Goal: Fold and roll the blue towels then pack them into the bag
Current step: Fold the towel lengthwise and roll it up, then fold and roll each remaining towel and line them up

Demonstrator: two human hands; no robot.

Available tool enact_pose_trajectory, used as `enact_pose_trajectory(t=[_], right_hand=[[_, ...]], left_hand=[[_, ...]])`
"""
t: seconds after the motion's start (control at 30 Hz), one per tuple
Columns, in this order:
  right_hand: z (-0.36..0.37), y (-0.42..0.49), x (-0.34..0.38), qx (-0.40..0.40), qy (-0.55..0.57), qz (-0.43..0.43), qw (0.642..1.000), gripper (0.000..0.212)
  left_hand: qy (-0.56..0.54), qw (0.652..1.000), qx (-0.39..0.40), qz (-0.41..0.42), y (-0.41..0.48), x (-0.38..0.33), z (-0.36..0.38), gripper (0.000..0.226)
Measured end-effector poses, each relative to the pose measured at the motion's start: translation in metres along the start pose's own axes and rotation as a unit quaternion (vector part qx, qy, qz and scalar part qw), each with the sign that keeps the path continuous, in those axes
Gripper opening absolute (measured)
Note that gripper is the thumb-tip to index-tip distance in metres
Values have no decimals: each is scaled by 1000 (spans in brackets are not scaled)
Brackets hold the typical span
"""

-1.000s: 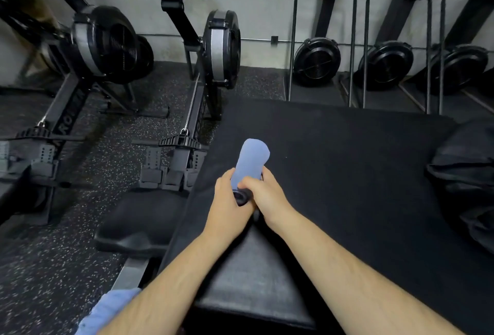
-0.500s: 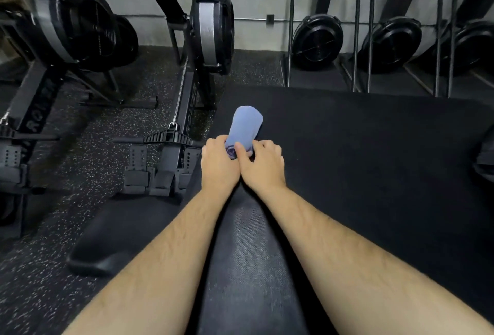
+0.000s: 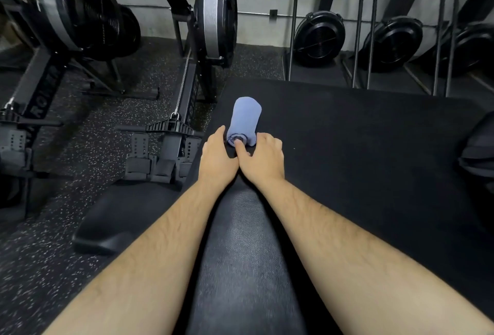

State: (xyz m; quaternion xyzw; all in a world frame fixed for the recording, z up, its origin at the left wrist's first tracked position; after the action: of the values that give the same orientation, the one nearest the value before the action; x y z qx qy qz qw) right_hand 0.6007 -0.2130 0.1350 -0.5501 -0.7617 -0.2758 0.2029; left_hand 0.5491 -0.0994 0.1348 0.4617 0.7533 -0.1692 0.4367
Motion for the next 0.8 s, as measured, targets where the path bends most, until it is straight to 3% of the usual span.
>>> enact_pose_trajectory(t=[0.1, 0.2, 0.33, 0.4, 0.53, 0.67, 0.8], right_hand=[[-6, -11, 0, 5, 12, 3, 1000, 58], [-12, -29, -4, 29, 38, 17, 999, 70], [-26, -62, -7, 0, 85, -16, 996, 27], [-30, -87, 3, -2, 86, -54, 995, 26], [-20, -155, 53, 76, 122, -108, 984, 34], [-8, -221, 116, 152, 196, -124, 961, 31], [31, -289, 176, 271, 181, -168, 930, 30]], left_hand=[[-11, 1000, 11, 8, -8, 3, -3, 82], [-19, 1000, 18, -2, -22, 4, -8, 75], [-18, 1000, -9, -3, -60, 1, -29, 29], [-26, 1000, -13, 7, -85, -1, -45, 20], [-63, 997, -43, -3, -146, 0, -86, 20], [-100, 983, -145, -51, -211, 18, -149, 18], [-91, 964, -216, -123, -280, 69, -217, 18]])
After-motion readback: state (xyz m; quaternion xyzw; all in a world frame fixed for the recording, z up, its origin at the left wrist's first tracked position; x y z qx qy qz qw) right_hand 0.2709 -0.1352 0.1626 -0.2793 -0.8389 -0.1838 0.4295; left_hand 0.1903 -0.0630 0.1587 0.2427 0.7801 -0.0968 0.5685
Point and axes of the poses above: each hand's wrist, its own y-axis towards the middle knuckle, its own z-axis out of the palm, x = y × z, the point moved 2 cm from there along y, towards the middle knuckle, and after that the axes turned 1 degree about -y, right-handed, at the moved point
